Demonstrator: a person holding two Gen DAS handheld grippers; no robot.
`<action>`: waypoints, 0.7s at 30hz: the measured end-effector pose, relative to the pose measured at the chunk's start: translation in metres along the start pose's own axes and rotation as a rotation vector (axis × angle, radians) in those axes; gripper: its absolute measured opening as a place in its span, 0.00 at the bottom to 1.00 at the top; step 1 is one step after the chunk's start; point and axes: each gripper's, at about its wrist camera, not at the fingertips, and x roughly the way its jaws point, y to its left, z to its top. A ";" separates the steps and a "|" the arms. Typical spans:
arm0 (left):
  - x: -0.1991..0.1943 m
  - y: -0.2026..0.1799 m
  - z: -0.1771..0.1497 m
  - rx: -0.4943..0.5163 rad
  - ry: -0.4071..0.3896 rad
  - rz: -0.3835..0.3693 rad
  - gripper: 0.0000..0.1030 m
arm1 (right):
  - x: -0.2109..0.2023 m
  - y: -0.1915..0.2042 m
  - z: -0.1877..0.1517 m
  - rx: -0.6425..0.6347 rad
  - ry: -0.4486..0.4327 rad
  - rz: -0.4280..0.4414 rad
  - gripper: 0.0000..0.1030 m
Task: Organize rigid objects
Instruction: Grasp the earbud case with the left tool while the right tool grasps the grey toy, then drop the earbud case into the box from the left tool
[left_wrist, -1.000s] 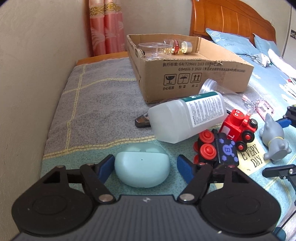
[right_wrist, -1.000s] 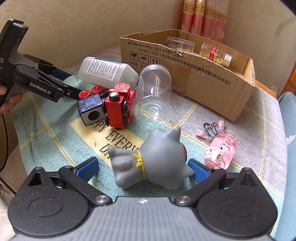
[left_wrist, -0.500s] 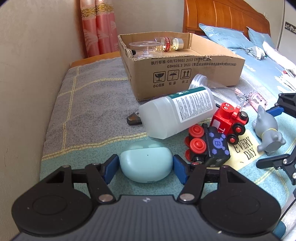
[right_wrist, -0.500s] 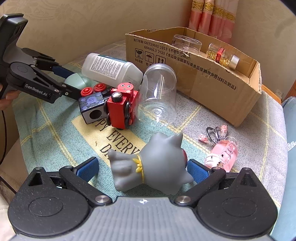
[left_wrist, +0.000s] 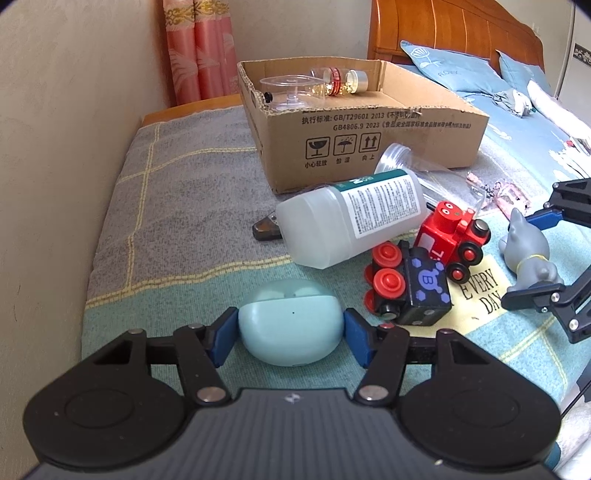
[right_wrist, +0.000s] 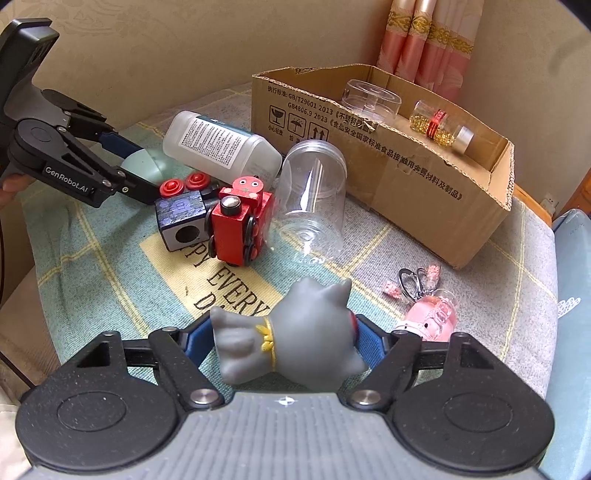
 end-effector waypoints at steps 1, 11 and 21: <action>-0.001 0.000 0.000 -0.002 0.003 0.000 0.58 | 0.000 -0.001 0.000 0.009 0.002 0.003 0.78; -0.026 -0.002 0.000 -0.033 0.001 0.018 0.58 | -0.015 -0.003 0.002 0.005 0.014 0.006 0.77; -0.072 -0.016 0.041 -0.004 -0.132 0.038 0.58 | -0.041 -0.010 0.018 -0.023 -0.018 0.028 0.76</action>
